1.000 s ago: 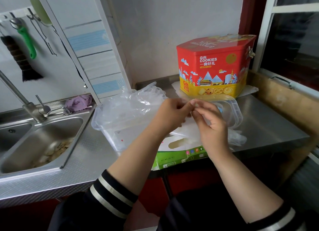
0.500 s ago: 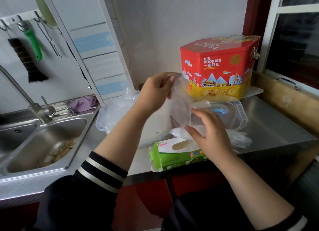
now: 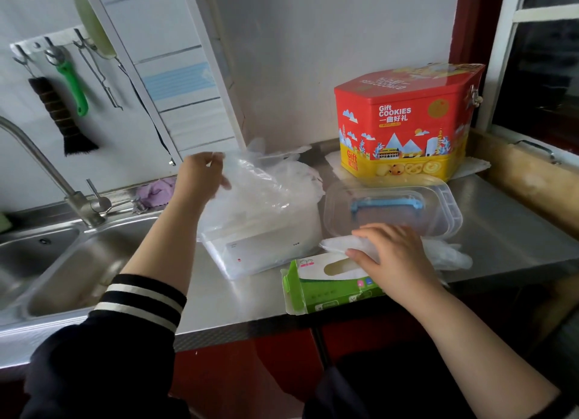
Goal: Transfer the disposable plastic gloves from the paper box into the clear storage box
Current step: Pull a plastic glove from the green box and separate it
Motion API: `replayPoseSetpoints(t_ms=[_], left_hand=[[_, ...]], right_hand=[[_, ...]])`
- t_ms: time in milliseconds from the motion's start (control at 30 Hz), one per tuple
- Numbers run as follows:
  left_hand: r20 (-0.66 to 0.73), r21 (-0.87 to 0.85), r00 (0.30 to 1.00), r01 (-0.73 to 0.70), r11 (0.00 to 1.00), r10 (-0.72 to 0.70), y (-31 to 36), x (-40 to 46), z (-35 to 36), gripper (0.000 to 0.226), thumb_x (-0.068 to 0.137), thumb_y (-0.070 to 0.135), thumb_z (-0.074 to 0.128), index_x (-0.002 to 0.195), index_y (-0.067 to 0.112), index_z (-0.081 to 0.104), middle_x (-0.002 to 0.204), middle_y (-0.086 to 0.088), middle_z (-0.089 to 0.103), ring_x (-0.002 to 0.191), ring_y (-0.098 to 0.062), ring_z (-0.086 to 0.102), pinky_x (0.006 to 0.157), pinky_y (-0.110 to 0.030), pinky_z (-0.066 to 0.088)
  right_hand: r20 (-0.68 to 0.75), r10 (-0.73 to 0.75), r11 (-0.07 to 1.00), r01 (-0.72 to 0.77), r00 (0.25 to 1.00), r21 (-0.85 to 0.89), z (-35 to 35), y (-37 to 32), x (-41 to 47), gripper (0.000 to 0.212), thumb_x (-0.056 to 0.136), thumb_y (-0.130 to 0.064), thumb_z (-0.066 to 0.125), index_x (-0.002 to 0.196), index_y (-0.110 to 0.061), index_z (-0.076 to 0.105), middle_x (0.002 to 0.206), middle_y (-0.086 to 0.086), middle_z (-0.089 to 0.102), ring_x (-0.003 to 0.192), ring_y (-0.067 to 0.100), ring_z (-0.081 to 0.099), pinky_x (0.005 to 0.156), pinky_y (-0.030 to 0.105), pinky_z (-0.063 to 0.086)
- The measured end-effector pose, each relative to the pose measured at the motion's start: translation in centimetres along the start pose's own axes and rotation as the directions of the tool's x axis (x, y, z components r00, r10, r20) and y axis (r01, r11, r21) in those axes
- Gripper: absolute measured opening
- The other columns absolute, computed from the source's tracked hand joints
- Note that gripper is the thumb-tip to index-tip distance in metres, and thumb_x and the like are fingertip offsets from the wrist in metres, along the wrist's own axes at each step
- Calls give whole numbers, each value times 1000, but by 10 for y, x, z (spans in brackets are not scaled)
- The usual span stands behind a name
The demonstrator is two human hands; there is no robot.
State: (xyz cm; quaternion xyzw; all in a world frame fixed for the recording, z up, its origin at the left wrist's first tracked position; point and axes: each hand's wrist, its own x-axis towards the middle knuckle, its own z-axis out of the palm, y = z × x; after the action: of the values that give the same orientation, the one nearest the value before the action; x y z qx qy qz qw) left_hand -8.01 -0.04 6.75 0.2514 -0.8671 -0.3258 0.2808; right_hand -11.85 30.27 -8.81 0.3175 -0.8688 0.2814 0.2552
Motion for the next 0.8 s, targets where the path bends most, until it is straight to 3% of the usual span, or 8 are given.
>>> replayPoseSetpoints(t_ms=[167,233,300,333,400,533,633,800], left_hand=[[13,246,1000,20,969,-24,-19,-5,-6,28,95,15,40,73,21,57,44,9,61,37,-14,47,60,-27,46],[7,330,999,28,944,-33,-22,-7,-7,21,96,17,43,96,18,64,56,4,66,53,-20,57,67,-29,50],[-22,410,1000,27,912,-19,-25,-9,-8,31,98,26,47,125,16,58,80,-5,72,86,-24,65,78,-31,47],[-30,446,999,22,895,-9,-25,-10,-8,36,98,30,49,131,16,54,99,-9,72,104,-27,62,84,-33,45],[-39,528,999,13,849,9,-25,-13,-8,43,97,36,51,135,16,50,123,-11,63,118,-30,54,87,-36,43],[-81,634,992,-25,773,99,-15,-21,-9,46,93,41,59,132,18,53,130,-13,48,121,-33,45,83,-41,43],[-128,587,953,-150,795,274,1,-31,-4,37,92,36,62,123,17,59,124,-12,50,118,-33,43,82,-43,44],[-195,314,790,-511,800,581,39,-60,16,15,93,23,55,97,16,67,93,-3,63,80,-22,55,66,-28,37]], right_hand=[[-19,-10,1000,9,1000,-9,-3,-5,1,47,81,-55,47,97,-18,72,94,-4,71,85,25,65,78,40,46],[-5,-10,1000,10,1000,-5,-3,-6,1,47,81,-55,47,97,-18,72,94,-4,71,86,25,66,79,42,47],[6,-6,1000,6,1000,-1,-3,-6,1,45,81,-54,50,97,-18,72,94,-4,71,86,25,66,80,42,47],[7,4,1000,-4,1000,3,-3,-6,1,42,81,-51,55,97,-17,72,93,-3,71,86,25,66,80,42,46],[0,35,999,-35,999,23,-2,-5,1,33,78,-42,70,98,-16,72,94,0,71,87,27,66,81,43,46],[26,80,993,-82,996,79,-2,-6,4,30,74,-28,82,99,-15,72,97,2,71,90,29,65,85,46,46],[33,102,988,-105,994,115,-3,-8,5,19,76,-25,80,91,-15,73,97,1,71,90,28,63,86,44,44],[33,108,985,-111,994,134,-3,-7,7,7,78,-14,77,76,-12,71,85,3,71,80,29,63,77,39,48]])
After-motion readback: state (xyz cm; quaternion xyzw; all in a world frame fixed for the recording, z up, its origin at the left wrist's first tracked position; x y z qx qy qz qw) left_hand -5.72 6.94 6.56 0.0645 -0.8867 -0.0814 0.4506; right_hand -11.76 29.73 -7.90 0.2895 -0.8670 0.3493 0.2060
